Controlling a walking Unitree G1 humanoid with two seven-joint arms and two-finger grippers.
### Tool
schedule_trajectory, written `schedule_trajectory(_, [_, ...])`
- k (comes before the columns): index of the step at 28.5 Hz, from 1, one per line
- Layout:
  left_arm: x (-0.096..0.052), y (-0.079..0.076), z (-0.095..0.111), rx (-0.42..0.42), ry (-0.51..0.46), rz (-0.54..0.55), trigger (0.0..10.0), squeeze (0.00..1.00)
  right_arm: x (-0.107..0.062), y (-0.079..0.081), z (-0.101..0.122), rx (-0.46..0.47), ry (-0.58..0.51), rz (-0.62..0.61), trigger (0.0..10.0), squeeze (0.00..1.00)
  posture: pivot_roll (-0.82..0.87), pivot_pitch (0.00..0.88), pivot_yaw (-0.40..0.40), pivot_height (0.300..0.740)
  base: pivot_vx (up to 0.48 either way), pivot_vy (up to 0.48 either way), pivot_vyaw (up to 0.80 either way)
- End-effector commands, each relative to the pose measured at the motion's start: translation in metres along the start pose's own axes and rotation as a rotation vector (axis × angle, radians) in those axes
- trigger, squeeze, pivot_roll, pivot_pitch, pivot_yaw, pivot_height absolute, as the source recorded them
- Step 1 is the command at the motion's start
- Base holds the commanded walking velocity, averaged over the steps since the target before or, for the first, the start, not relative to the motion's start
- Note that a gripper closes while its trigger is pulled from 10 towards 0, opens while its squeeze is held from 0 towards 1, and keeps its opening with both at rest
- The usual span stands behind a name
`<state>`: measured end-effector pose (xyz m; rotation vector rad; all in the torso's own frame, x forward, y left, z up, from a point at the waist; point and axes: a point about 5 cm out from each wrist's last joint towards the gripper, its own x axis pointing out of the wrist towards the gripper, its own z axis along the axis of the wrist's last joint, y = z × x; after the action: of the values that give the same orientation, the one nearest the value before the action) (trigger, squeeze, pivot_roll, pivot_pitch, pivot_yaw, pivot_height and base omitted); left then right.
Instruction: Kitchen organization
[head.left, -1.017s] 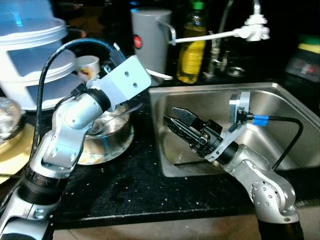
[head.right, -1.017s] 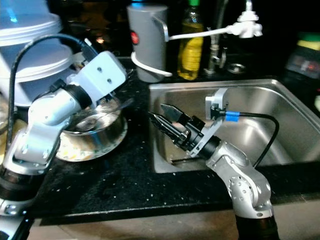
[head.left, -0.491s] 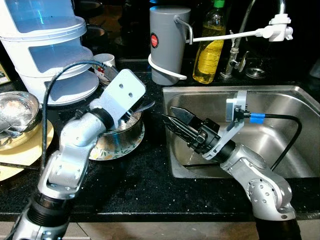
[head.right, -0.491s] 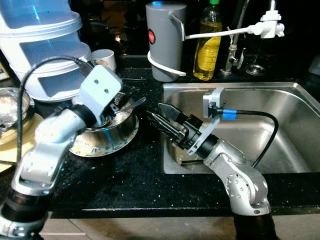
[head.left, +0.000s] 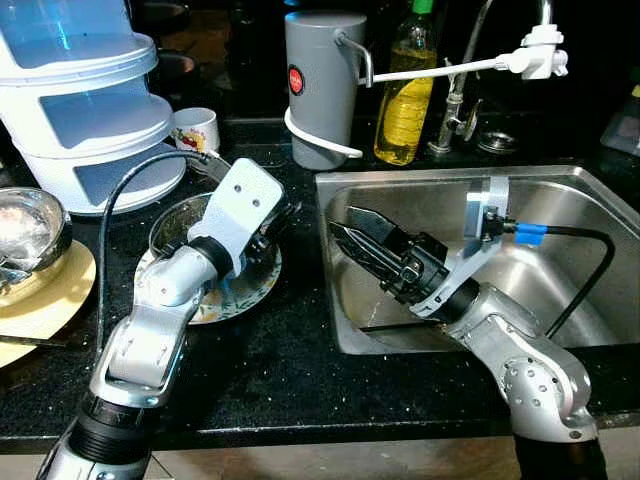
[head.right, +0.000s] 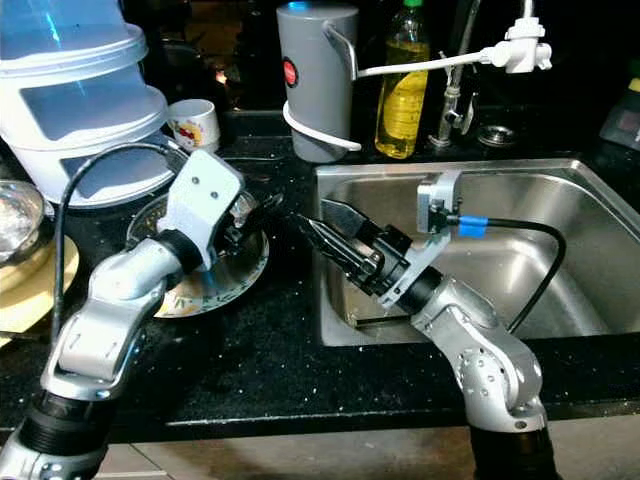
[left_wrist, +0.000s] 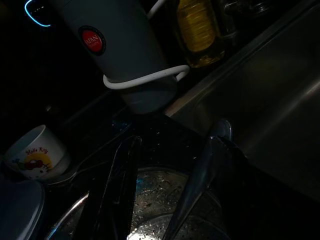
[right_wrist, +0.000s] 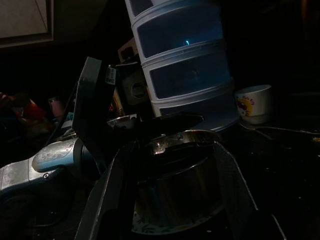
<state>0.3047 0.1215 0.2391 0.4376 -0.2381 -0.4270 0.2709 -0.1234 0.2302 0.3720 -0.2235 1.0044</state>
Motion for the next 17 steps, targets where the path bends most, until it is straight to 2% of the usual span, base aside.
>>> schedule_trajectory(1, [-0.0009, -0.0055, -0.0070, -0.022, 0.022, -0.030, 10.0, 0.00, 0.0008, 0.0039, 0.0013, 0.009, -0.006, 0.024, 10.0, 0.00, -0.06, 0.000, -0.044, 0.740, 0.000, 0.000, 0.00])
schedule_trajectory(9, [-0.0031, -0.0052, -0.0087, -0.036, 0.026, -0.022, 10.0, 0.00, 0.0025, 0.0042, 0.0004, 0.008, -0.001, 0.035, 10.0, 0.00, -0.06, 0.000, -0.049, 0.740, 0.000, 0.000, 0.00])
schedule_trajectory(10, [-0.0030, -0.0047, -0.0095, -0.039, 0.030, -0.019, 5.8, 0.00, 0.0026, 0.0040, 0.0002, 0.008, -0.001, 0.036, 10.0, 0.00, -0.06, 0.000, -0.050, 0.740, 0.000, 0.000, 0.00])
schedule_trajectory(11, [-0.0032, -0.0045, -0.0105, -0.047, 0.034, -0.018, 0.0, 0.00, 0.0027, 0.0039, 0.0001, 0.007, 0.000, 0.036, 10.0, 0.00, -0.06, 0.000, -0.049, 0.740, 0.000, 0.000, 0.00])
schedule_trajectory(17, [-0.0039, -0.0021, -0.0117, -0.067, 0.042, -0.003, 0.0, 0.00, 0.0022, 0.0031, 0.0011, 0.002, 0.001, 0.032, 10.0, 0.00, -0.06, 0.000, -0.048, 0.740, 0.000, 0.000, 0.00])
